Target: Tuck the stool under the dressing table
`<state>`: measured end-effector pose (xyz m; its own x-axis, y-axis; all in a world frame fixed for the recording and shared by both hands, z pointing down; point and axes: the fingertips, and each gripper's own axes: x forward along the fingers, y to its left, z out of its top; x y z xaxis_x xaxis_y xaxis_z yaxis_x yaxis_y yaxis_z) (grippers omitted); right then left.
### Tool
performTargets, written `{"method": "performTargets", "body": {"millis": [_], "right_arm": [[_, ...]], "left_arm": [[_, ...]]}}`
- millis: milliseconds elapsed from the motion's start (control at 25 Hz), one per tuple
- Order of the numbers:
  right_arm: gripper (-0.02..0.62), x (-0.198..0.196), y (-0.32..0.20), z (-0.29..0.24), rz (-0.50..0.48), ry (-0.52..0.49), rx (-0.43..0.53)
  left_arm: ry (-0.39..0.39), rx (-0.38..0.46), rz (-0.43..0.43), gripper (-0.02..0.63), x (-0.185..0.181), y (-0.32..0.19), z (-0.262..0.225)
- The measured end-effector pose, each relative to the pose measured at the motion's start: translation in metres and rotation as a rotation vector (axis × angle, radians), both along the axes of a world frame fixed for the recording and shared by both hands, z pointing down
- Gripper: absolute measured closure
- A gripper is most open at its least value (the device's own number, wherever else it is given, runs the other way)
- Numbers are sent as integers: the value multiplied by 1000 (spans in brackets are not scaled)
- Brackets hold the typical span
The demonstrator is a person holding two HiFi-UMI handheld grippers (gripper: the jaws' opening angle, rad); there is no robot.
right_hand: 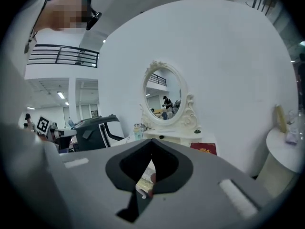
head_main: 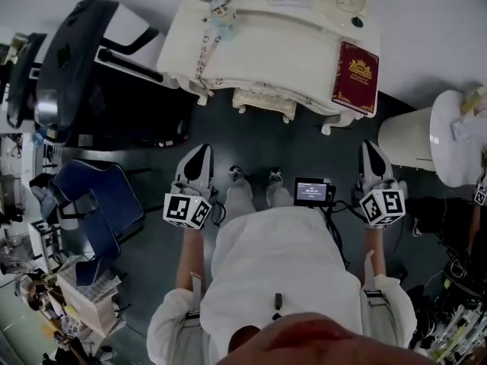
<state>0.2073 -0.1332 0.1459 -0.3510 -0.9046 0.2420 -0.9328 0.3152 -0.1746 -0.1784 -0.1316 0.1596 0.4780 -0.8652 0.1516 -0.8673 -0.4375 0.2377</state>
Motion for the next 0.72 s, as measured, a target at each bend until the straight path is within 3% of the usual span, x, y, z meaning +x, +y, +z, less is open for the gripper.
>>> {"method": "performTargets", "body": {"millis": [160,280,480,720], "right_arm": [[588,-34,16,-38,12,-49,24],[588,-71,20,-52,-6,-22,41],[588,-136,38,-67,20,-8,61],[588,-201,46,-78,104,-115,97]], "left_arm": [[39,15,-7,598,-11,12,-32],[55,35,25,598,-21,7,-49],[53,92,133,598,-43,-1,-75],[122,121,273,598,-51,-9,-82]]}}
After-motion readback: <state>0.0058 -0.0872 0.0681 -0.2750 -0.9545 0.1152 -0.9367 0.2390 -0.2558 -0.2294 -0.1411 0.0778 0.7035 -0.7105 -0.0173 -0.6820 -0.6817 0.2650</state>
